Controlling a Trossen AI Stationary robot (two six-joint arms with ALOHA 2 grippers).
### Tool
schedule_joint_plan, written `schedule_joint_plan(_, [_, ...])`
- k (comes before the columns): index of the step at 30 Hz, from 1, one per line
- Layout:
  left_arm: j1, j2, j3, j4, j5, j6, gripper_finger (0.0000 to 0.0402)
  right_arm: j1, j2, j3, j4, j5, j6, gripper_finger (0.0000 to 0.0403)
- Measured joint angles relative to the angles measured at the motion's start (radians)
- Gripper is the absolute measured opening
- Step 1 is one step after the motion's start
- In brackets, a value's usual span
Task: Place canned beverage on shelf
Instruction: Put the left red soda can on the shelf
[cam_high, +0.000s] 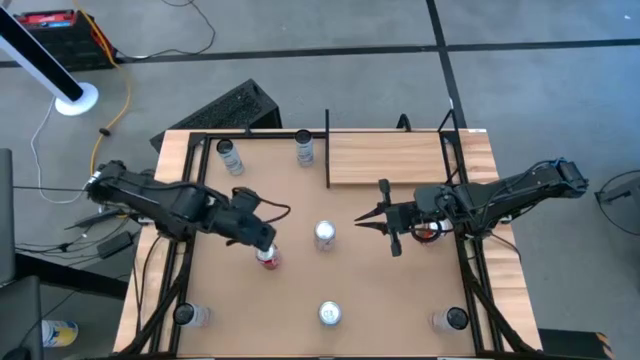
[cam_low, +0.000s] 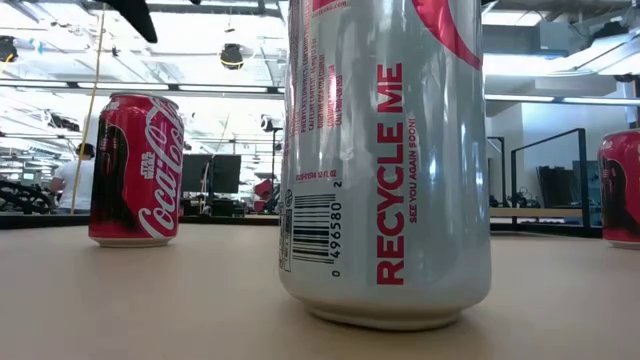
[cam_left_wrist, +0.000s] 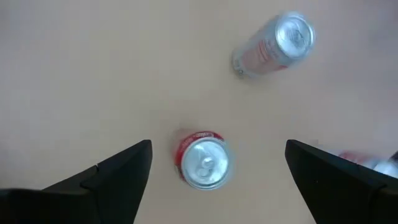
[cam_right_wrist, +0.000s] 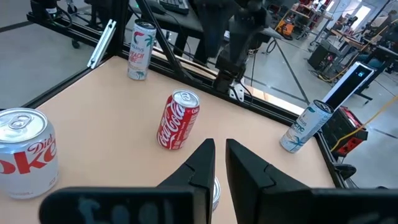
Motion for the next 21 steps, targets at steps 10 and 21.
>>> schedule_joint_plan(10, [0.005,0.18,-0.002,0.022,0.059,-0.067,0.0353,0.003,0.0,0.0,-0.009,0.0,0.0,0.0064])
schedule_joint_plan(21, [0.006,0.241,-0.002,-0.01,0.089,-0.07,0.0353,0.002,0.0,0.0,-0.012,0.0,0.0,0.0064])
